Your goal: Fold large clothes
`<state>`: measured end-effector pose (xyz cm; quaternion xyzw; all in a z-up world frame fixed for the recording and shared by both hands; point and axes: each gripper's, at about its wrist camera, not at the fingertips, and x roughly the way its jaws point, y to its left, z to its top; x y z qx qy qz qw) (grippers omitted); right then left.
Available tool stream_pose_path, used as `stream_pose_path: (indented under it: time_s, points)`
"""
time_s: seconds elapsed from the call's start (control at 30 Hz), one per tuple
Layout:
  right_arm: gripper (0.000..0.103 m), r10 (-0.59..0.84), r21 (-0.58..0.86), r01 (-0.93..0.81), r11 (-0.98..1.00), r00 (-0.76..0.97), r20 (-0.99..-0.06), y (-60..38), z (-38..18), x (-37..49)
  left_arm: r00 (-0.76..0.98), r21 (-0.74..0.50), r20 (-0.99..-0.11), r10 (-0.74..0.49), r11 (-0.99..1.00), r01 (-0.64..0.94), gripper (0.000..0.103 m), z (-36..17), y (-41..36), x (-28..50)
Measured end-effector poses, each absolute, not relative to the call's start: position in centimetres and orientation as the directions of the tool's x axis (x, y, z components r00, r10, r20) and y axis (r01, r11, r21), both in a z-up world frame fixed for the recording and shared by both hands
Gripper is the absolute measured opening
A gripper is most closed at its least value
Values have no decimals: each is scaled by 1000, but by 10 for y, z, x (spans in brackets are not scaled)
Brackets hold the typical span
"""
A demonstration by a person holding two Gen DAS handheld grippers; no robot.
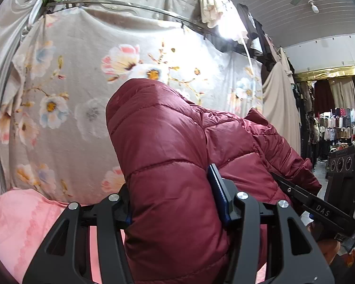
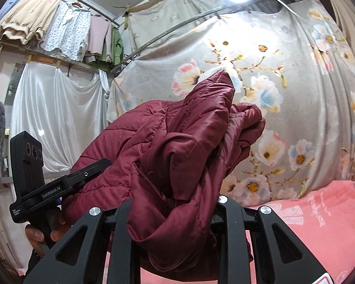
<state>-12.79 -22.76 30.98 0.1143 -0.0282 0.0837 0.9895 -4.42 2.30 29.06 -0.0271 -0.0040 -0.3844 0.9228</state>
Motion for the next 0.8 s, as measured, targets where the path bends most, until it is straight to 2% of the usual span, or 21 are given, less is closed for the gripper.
stream_pose_path:
  time_s: [0.33, 0.47, 0.8]
  points:
    - [23, 208, 193, -204, 960, 978, 0, -190, 296, -44, 750, -103, 10, -661, 745, 659, 50, 263, 59, 26]
    - [23, 215, 188, -203, 961, 976, -44, -182, 277, -10, 756, -149, -33, -654, 751, 644, 51, 239, 65, 63]
    - [23, 210, 227, -173, 959, 965, -155, -185, 212, 71, 751, -175, -131, -647, 761, 625, 52, 177, 55, 146]
